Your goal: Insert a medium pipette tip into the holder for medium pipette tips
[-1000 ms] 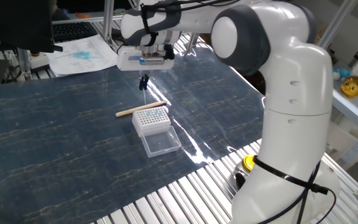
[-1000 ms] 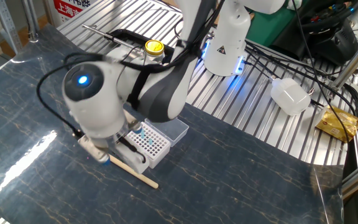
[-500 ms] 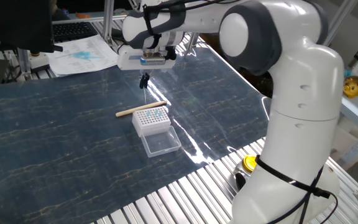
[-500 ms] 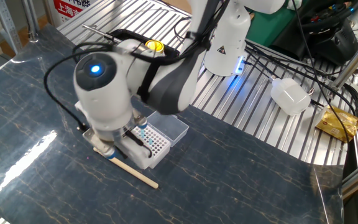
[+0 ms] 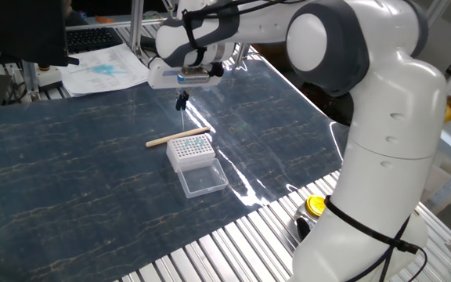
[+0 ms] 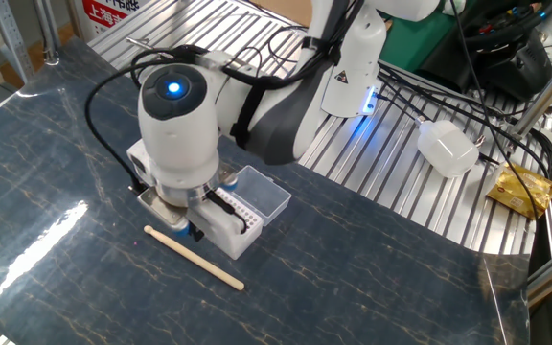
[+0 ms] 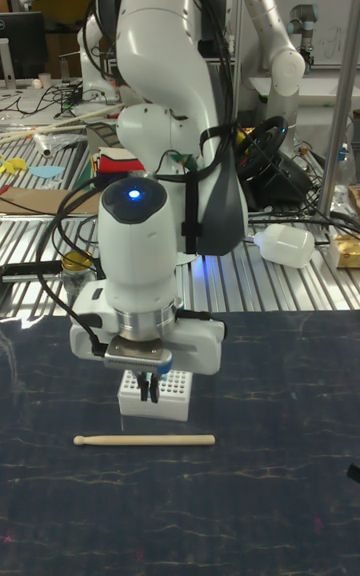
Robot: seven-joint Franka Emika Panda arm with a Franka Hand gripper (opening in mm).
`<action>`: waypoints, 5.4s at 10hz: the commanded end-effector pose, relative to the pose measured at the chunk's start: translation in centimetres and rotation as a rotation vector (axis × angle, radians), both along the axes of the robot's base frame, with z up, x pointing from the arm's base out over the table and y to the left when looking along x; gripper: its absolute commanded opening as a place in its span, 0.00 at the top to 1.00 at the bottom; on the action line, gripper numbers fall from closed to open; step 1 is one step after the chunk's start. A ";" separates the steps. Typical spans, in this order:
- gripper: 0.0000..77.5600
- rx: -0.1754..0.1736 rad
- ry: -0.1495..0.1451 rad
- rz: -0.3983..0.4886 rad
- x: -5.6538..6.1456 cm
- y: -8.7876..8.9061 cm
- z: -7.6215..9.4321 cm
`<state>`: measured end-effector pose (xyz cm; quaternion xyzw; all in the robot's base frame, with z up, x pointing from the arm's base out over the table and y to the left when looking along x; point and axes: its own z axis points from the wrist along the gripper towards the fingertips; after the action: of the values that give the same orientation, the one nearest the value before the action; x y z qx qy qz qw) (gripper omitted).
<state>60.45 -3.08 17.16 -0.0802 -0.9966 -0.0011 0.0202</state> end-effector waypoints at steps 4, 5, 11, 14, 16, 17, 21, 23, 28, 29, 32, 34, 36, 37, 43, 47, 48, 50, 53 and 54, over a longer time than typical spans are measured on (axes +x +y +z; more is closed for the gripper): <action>0.98 0.037 0.014 -0.013 -0.6 0.5 0.7; 0.98 0.041 0.019 -0.008 -0.4 0.4 0.6; 0.98 0.013 0.009 -0.015 -0.4 0.4 0.6; 0.98 -0.011 -0.036 0.018 -0.5 0.4 0.7; 0.98 -0.011 -0.027 0.027 -0.9 0.0 1.5; 0.98 -0.011 -0.027 0.027 -0.9 0.0 1.5; 0.98 -0.024 -0.049 0.032 -2.2 -0.3 1.4; 0.98 -0.022 -0.057 0.032 -2.5 -0.5 0.9; 0.98 -0.024 -0.093 0.043 -3.1 -1.0 -0.3; 0.98 -0.024 -0.099 0.043 -3.3 -1.0 -0.5; 0.98 -0.022 -0.117 0.043 -4.0 -1.0 -1.2; 0.98 -0.022 -0.123 0.039 -4.2 -1.0 -1.3; 0.98 -0.021 -0.134 0.034 -4.4 -0.9 -1.4; 0.98 -0.020 -0.136 0.032 -4.5 -0.9 -1.5; 0.98 -0.021 -0.175 0.015 -5.4 -0.6 -2.0; 0.98 -0.023 -0.199 0.019 -6.3 -0.4 -2.4; 0.98 -0.024 -0.199 0.022 -6.5 -0.3 -2.6; 0.98 -0.024 -0.201 0.026 -7.0 -0.3 -2.7; 0.98 -0.022 -0.206 0.029 -7.5 -0.2 -3.0; 0.98 -0.022 -0.203 0.028 -7.7 -0.1 -3.1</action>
<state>52.73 -3.21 14.07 -0.0656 -0.9945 0.0022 -0.0811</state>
